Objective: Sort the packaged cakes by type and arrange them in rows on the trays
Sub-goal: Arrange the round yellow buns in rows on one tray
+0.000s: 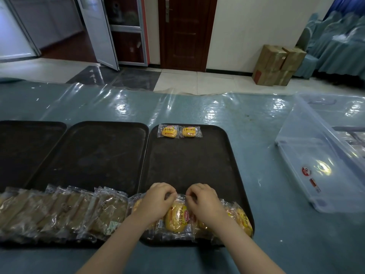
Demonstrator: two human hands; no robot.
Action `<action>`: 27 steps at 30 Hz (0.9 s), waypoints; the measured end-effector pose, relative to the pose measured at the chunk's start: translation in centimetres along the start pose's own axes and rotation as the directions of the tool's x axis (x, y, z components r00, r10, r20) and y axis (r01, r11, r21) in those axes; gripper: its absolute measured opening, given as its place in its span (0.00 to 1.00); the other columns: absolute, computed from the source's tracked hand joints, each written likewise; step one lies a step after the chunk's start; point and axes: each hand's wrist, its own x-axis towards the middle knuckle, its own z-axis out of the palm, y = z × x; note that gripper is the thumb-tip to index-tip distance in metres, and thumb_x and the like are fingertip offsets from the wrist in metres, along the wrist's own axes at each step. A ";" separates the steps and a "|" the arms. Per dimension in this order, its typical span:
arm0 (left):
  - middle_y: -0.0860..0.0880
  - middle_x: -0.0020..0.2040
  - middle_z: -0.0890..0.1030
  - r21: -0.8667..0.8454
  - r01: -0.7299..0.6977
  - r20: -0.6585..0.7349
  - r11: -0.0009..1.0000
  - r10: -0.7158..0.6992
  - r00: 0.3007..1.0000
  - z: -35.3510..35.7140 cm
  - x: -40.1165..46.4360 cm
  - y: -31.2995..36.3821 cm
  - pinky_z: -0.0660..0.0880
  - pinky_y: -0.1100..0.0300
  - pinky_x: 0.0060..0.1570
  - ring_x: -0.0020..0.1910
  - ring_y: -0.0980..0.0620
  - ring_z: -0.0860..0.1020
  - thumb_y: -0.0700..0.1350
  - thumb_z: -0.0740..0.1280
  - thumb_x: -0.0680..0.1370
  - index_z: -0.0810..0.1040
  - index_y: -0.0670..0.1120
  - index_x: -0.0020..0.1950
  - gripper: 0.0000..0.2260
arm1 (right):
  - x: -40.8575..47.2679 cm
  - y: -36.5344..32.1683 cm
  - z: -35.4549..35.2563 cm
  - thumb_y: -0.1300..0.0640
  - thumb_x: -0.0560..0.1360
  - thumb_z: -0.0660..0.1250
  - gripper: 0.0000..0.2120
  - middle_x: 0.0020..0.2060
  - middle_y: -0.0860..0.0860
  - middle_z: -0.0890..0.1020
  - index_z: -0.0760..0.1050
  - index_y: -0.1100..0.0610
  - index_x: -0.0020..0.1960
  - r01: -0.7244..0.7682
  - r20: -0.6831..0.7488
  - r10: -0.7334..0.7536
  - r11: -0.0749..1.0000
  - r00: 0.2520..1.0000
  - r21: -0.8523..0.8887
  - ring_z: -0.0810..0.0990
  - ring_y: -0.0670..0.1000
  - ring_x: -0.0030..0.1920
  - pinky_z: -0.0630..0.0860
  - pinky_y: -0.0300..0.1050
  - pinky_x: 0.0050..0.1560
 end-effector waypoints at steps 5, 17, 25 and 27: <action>0.57 0.43 0.80 -0.110 0.055 -0.033 0.992 -0.059 0.998 -1.4 -1.2 1.1 0.73 0.64 0.43 0.45 0.63 0.77 0.50 0.62 0.81 0.77 0.57 0.46 0.07 | -0.4 -1.0 -0.4 0.53 0.80 0.65 0.03 0.44 0.42 0.80 0.77 0.47 0.49 -0.115 -0.015 0.126 0.943 0.992 0.312 0.78 0.41 0.47 0.77 0.38 0.50; 0.52 0.41 0.82 -0.424 0.121 -0.167 0.897 -0.209 0.964 -3.6 -1.0 2.1 0.79 0.55 0.44 0.41 0.56 0.80 0.45 0.61 0.83 0.78 0.50 0.45 0.09 | -1.2 -1.8 -1.6 0.55 0.78 0.68 0.08 0.46 0.48 0.82 0.75 0.48 0.56 -0.272 0.061 0.325 0.657 0.944 0.704 0.82 0.44 0.47 0.80 0.39 0.48; 0.43 0.50 0.82 -0.779 0.215 -0.075 0.589 -0.428 0.901 -3.8 -0.4 2.3 0.80 0.60 0.45 0.49 0.49 0.83 0.43 0.57 0.84 0.76 0.42 0.54 0.10 | -1.9 -1.7 -1.3 0.62 0.79 0.67 0.07 0.46 0.59 0.85 0.78 0.59 0.57 -0.368 0.237 0.394 0.300 0.888 0.880 0.86 0.56 0.48 0.83 0.48 0.50; 0.41 0.51 0.82 -0.827 0.216 -0.031 0.519 -0.426 0.904 -3.4 -0.3 2.3 0.81 0.59 0.46 0.50 0.48 0.83 0.42 0.58 0.84 0.76 0.40 0.55 0.09 | -1.8 -1.7 -1.1 0.61 0.79 0.67 0.06 0.45 0.58 0.85 0.78 0.60 0.56 -0.355 0.233 0.395 0.272 0.889 0.894 0.86 0.55 0.47 0.83 0.49 0.50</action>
